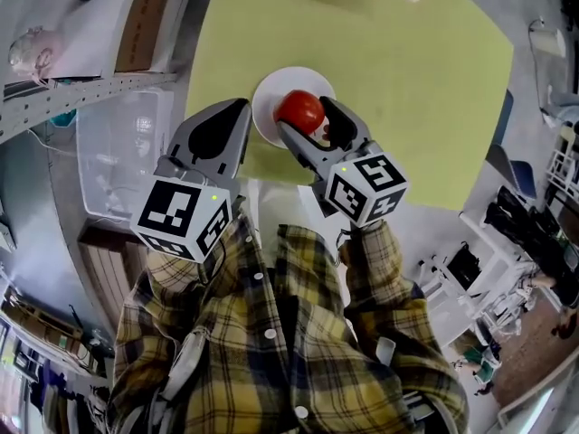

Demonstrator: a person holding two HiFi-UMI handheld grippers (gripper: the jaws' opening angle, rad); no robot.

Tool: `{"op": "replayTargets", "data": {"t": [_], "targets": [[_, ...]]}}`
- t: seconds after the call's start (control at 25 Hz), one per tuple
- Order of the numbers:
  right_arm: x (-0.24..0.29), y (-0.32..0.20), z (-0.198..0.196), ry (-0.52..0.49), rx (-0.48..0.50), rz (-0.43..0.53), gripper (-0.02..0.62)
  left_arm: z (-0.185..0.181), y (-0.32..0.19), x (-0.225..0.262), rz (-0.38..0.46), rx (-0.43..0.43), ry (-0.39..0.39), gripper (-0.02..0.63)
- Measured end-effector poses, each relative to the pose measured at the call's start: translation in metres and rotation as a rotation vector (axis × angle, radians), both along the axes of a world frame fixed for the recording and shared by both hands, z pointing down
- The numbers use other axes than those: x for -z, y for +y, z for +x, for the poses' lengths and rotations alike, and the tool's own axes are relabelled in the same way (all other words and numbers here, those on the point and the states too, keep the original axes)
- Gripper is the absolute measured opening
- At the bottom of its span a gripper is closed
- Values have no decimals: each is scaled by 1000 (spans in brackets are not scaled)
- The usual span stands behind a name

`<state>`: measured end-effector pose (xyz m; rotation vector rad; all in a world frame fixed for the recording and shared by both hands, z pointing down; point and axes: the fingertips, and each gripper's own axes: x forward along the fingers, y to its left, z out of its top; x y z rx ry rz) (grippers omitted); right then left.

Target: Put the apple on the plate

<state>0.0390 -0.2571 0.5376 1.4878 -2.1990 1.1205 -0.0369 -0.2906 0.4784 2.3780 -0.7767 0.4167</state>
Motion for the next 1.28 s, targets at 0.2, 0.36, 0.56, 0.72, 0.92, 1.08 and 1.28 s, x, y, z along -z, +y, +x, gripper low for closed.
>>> {"op": "replayTargets", "data": {"t": [0.2, 0.36, 0.56, 0.72, 0.92, 1.08, 1.28], "targets": [[-11, 1, -2, -8, 10, -11, 350, 4, 6, -8, -17, -27, -2, 6], [-11, 1, -1, -21, 12, 0, 350, 9, 12, -10, -28, -48, 0, 6], [-12, 3, 0, -40, 10, -5, 350, 11, 18, -11, -34, -59, 0, 6], [-12, 3, -2, -34, 23, -11, 350, 11, 18, -9, -27, -61, -1, 6], [-14, 2, -6, 12, 47, -13, 350, 12, 18, -8, -16, -64, 0, 6], [-5, 2, -7, 3, 30, -2, 350, 10, 20, -1, -3, -63, -1, 6], [-2, 1, -1, 12, 24, 9, 351, 13, 19, 1, 6, -64, -2, 6]]}}
